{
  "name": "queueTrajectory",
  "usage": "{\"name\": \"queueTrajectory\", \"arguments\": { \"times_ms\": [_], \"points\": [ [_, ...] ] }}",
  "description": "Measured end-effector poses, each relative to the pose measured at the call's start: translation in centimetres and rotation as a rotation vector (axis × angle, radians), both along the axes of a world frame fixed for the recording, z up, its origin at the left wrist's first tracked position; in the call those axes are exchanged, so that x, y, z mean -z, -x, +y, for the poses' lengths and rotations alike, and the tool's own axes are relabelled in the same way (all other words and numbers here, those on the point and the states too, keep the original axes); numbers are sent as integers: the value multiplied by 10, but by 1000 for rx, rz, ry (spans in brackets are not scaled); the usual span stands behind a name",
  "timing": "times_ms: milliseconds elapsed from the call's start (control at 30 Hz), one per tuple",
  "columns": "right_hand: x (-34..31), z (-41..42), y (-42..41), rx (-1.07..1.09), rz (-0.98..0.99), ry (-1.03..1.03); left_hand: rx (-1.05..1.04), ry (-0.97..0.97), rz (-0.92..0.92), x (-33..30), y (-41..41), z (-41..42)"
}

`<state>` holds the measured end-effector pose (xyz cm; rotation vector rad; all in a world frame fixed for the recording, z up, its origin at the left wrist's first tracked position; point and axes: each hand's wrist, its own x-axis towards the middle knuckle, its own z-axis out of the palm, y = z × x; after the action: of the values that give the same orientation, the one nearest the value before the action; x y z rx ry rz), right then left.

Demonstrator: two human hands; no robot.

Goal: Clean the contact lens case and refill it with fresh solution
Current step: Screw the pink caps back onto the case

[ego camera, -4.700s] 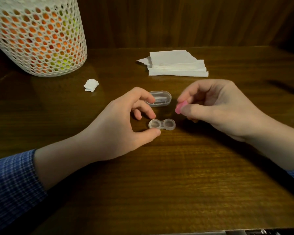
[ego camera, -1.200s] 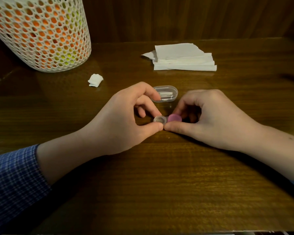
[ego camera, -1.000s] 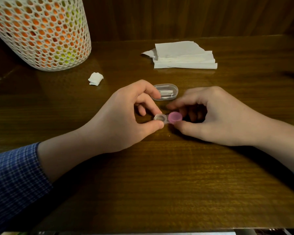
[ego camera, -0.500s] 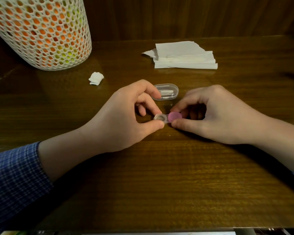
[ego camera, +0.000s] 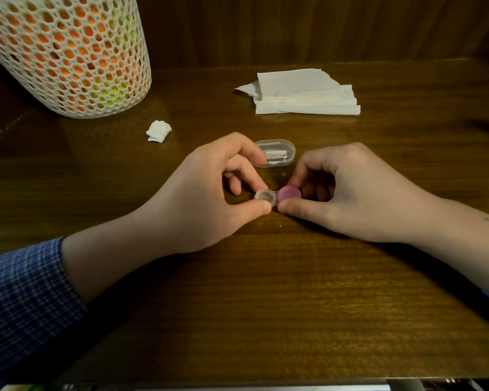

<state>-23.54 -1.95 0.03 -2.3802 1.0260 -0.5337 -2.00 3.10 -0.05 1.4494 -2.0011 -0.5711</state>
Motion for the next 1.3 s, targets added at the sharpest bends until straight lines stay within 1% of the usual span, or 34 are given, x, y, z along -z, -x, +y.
{"name": "queueTrajectory", "arguments": {
  "times_ms": [200, 400, 600, 1133, 1300],
  "points": [
    [-5, 1, 2, -78, 16, -22, 1, -7, 8, 0, 0, 0],
    [1, 0, 0, 7, -1, 11, -1, -21, 2, -1, 0, -1],
    [-3, 1, 1, -87, 6, -16, 3, -21, 10, -1, -1, -1],
    [3, 7, -6, 56, 7, 27, -6, -14, 10, 0, -1, -3],
    [0, 3, -2, 26, 4, -12, -16, -22, -8, -1, 0, -1]
  ]
}}
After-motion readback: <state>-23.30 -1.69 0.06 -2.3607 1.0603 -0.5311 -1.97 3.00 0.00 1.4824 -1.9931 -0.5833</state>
